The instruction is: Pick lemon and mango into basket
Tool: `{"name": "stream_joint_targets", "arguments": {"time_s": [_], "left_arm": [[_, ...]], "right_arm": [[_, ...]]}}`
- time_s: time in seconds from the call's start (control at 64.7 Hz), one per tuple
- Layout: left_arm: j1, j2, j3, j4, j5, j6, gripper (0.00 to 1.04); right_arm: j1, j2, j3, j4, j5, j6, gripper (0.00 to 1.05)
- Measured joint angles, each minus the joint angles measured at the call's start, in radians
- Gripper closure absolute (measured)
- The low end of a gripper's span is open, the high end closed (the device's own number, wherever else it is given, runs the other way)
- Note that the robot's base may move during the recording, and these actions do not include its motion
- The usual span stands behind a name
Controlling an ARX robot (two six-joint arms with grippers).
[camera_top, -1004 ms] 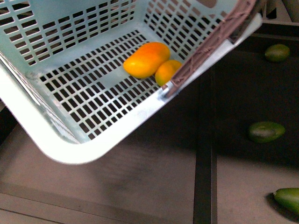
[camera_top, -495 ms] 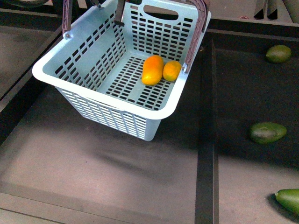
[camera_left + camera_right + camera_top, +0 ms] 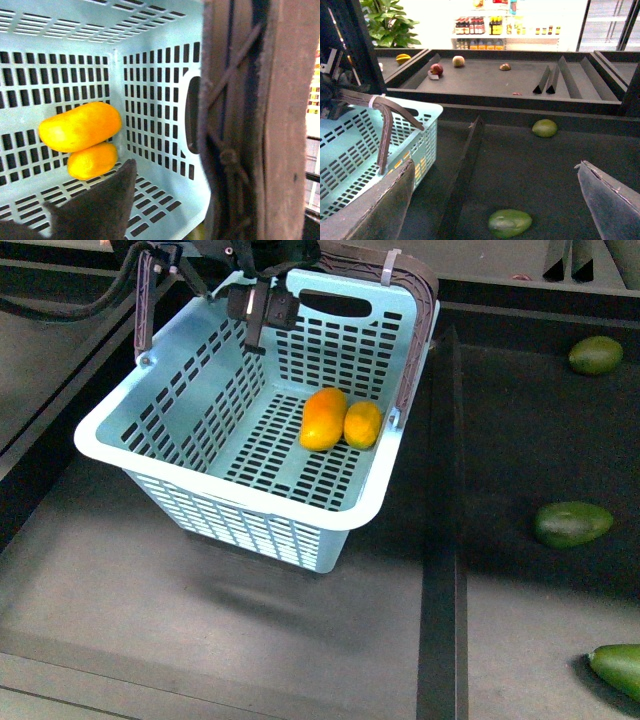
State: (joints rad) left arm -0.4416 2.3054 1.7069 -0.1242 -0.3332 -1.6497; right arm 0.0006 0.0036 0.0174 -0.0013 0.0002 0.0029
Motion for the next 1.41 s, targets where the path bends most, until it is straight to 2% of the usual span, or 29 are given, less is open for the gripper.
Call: {"name": "stream_joint_targets", "arguments": {"time_s": [0.062, 0.17, 0.263, 0.294, 0.325, 0.386, 0.417, 0.51, 0.572, 0.649, 0.896, 0.989, 1.144, 1.205, 1.406], "left_arm": [[0.002, -0.047, -0.052, 0.002, -0.013, -0.002, 0.37], [0.016, -0.226, -0.191, -0.100, -0.064, 0.039, 0.06], [0.004, -0.306, -0.231, -0.154, -0.053, 0.125, 0.07], [0.003, -0.348, -0.340, 0.089, -0.082, 0.317, 0.15], [0.013, -0.406, -0.516, 0.420, -0.063, 0.596, 0.26], [0.042, -0.468, -0.723, 0.785, -0.029, 0.975, 0.38], [0.064, -0.510, -0.821, 0.928, -0.012, 1.129, 0.45], [0.131, -0.639, -1.021, 1.124, 0.026, 1.462, 0.64], [0.167, -0.704, -1.111, 1.153, 0.049, 1.542, 0.76], [0.210, -0.810, -1.274, 1.173, 0.112, 1.611, 1.01], [0.303, -1.050, -1.489, 1.154, 0.197, 1.632, 1.01], [0.326, -1.084, -1.565, 1.192, 0.225, 1.635, 1.01], [0.360, -1.246, -1.625, 1.094, 0.256, 1.635, 1.01], [0.417, -1.317, -1.646, 1.037, 0.326, 1.638, 1.01], [0.437, -1.509, -1.679, 0.881, 0.333, 1.638, 1.01]], "right_arm": [[0.000, 0.000, 0.000, 0.000, 0.000, 0.000, 0.09], [0.000, 0.000, 0.000, 0.000, 0.000, 0.000, 0.09], [0.000, 0.000, 0.000, 0.000, 0.000, 0.000, 0.09], [0.000, 0.000, 0.000, 0.000, -0.001, 0.000, 0.09], [0.000, 0.000, 0.000, 0.000, 0.000, 0.000, 0.09], [0.000, 0.000, 0.000, 0.000, 0.002, 0.000, 0.09], [0.000, 0.000, 0.000, 0.000, 0.002, 0.000, 0.09], [0.000, 0.000, 0.000, 0.000, 0.002, 0.000, 0.09], [0.000, 0.000, 0.000, 0.000, 0.002, 0.000, 0.09], [0.000, 0.000, 0.000, 0.000, 0.002, 0.000, 0.09], [0.000, 0.000, 0.000, 0.000, 0.002, 0.000, 0.09], [0.000, 0.000, 0.000, 0.000, 0.002, 0.000, 0.09], [0.000, 0.000, 0.000, 0.000, 0.002, 0.000, 0.09], [0.000, 0.000, 0.000, 0.000, 0.002, 0.000, 0.09], [0.000, 0.000, 0.000, 0.000, 0.002, 0.000, 0.09]]}}
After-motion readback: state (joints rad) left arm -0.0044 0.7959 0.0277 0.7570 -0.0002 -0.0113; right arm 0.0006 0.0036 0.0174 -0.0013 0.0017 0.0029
